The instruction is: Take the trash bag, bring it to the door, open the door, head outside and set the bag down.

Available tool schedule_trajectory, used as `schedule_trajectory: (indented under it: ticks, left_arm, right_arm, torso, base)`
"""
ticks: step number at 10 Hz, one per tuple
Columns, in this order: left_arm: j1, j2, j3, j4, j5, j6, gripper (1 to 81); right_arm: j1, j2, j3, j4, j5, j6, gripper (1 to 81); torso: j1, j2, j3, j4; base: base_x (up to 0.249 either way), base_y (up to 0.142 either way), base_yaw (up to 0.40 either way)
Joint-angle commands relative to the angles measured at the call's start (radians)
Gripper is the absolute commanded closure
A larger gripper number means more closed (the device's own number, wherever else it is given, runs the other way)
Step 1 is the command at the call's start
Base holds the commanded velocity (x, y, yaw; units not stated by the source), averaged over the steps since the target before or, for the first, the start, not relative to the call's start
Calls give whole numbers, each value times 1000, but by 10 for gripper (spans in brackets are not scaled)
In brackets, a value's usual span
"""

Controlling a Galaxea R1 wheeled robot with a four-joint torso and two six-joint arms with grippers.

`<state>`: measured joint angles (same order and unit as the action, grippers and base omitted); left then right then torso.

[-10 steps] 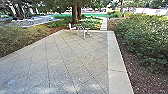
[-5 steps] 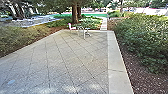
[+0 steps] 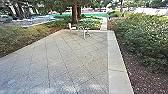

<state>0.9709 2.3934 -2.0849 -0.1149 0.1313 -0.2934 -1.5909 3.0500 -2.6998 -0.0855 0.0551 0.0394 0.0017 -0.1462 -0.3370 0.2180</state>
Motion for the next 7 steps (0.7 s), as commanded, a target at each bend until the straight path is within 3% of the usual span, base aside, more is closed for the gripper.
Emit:
schedule_trajectory:
  ticks: [1,5,7]
  left_arm:
    - [-209,-83,-17,-41,163,-7,811]
    - [-382,-71,-87,-77,317,-7,811]
    - [-422,-88,-89,-81,343,-7,811]
  right_arm:
    - [10,14,11,-7,-67,-1,10]
    - [8,9,9,0,-67,-1,10]
    - [8,8,9,1,-66,-1,10]
  torso:
    - [0,0,0,0]
    - [0,0,-1,0]
    - [0,1,-1,0]
  base:
    - [0,0,0]
    - [0,0,0]
    - [0,0,0]
